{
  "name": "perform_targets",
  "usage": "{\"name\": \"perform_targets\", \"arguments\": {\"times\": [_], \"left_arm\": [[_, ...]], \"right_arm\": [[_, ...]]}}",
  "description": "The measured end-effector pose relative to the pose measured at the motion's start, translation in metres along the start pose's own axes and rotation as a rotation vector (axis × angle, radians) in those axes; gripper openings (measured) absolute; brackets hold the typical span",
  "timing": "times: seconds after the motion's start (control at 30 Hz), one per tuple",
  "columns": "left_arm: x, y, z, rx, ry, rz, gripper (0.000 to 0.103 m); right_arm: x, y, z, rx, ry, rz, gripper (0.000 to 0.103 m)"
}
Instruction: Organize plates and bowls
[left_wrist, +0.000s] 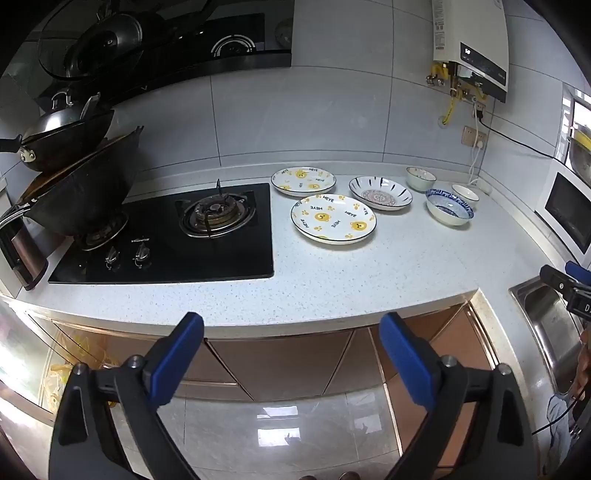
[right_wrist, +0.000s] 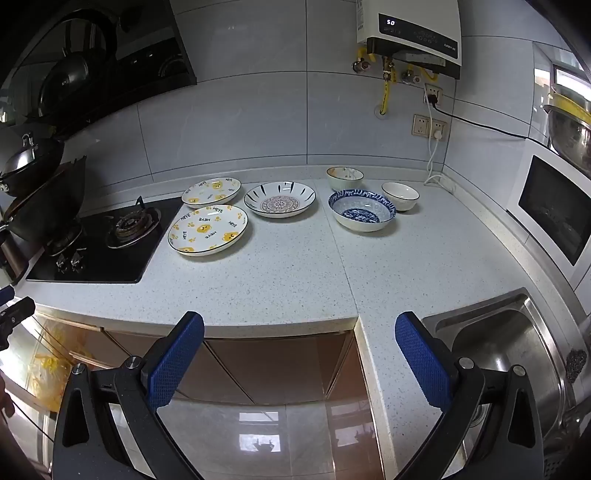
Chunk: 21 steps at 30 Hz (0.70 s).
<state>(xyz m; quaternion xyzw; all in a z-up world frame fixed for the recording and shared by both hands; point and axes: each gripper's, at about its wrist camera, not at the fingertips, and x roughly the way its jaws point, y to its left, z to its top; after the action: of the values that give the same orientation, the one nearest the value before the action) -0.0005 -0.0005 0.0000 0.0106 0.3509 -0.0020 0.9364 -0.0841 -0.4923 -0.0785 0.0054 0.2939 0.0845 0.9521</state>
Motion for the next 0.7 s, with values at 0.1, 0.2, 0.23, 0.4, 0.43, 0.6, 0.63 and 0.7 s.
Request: {"name": "perform_targets", "arguments": {"times": [0.1, 0.2, 0.23, 0.4, 0.43, 0.6, 0.63, 0.7], "left_arm": [[-0.003, -0.002, -0.001, 0.006, -0.011, 0.007, 0.097], [0.002, 0.009, 0.0, -0.023, 0.011, -0.03, 0.097], [0.001, 0.011, -0.002, -0.03, 0.007, -0.033, 0.097], [-0.004, -0.003, -0.002, -0.013, -0.018, -0.005, 0.097], [-0.004, -0.004, -0.002, -0.014, -0.018, -0.007, 0.097], [-0.004, -0.003, -0.003, -0.027, -0.014, -0.01, 0.097], [-0.004, -0.001, -0.002, -0.03, -0.013, -0.012, 0.097], [-0.005, -0.002, -0.002, -0.03, -0.017, -0.007, 0.097]], "right_arm": [[0.0, 0.0, 0.0, 0.003, 0.001, 0.003, 0.102], [0.0, 0.0, 0.0, 0.002, 0.001, 0.002, 0.102], [0.0, 0.0, 0.0, 0.003, 0.0, 0.003, 0.102], [-0.001, 0.001, 0.0, 0.0, -0.001, -0.001, 0.102], [-0.002, 0.004, 0.0, -0.001, -0.002, -0.002, 0.102], [-0.004, 0.007, 0.001, -0.002, -0.004, -0.004, 0.102], [-0.004, 0.007, 0.003, -0.001, -0.003, -0.003, 0.102], [-0.005, 0.008, 0.002, 0.001, -0.005, -0.003, 0.102]]}}
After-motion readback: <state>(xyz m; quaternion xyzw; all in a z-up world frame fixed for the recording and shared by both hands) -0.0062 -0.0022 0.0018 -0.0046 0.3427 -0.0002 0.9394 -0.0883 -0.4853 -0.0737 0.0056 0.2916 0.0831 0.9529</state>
